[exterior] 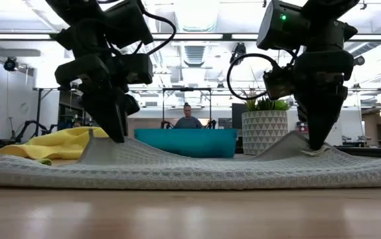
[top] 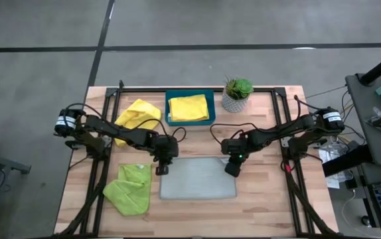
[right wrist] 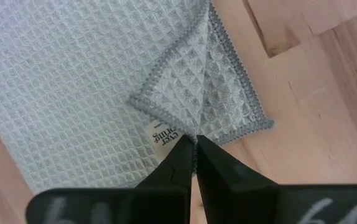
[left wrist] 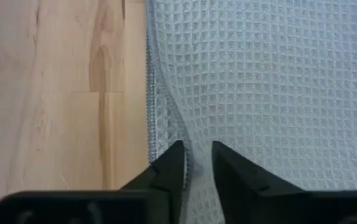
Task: Fold microfiber towels
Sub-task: Fold the gray microfiber cloth
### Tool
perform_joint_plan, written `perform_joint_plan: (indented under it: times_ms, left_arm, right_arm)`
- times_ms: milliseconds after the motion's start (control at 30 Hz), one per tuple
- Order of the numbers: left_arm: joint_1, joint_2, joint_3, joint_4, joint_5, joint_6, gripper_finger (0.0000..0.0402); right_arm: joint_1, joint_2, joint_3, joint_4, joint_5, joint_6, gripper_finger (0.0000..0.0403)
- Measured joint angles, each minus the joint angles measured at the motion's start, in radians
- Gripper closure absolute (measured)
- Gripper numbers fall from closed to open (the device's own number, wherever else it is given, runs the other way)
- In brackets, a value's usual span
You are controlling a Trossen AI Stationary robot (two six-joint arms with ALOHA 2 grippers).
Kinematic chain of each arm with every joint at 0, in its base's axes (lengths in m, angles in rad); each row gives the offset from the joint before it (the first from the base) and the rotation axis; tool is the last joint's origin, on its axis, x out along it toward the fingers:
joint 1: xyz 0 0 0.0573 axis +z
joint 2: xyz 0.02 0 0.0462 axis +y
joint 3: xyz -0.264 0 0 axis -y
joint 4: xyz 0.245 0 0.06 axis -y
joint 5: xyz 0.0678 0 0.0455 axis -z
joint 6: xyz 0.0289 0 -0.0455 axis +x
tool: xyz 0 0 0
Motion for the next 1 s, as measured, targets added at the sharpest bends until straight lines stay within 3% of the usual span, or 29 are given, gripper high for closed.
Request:
perform_joint_plan:
  times_ms: [300,1000]
  left_arm:
    - [0.001,-0.007,0.013,-0.134,-0.076,0.040,0.0265]
    - [0.007,-0.016,-0.026,-0.148,-0.175,0.050,0.0263]
  right_arm:
    - [0.000,0.000,0.000,-0.003,0.000,0.026,0.0394]
    - [-0.005,-0.002,0.000,-0.011,0.028,0.091,0.0394]
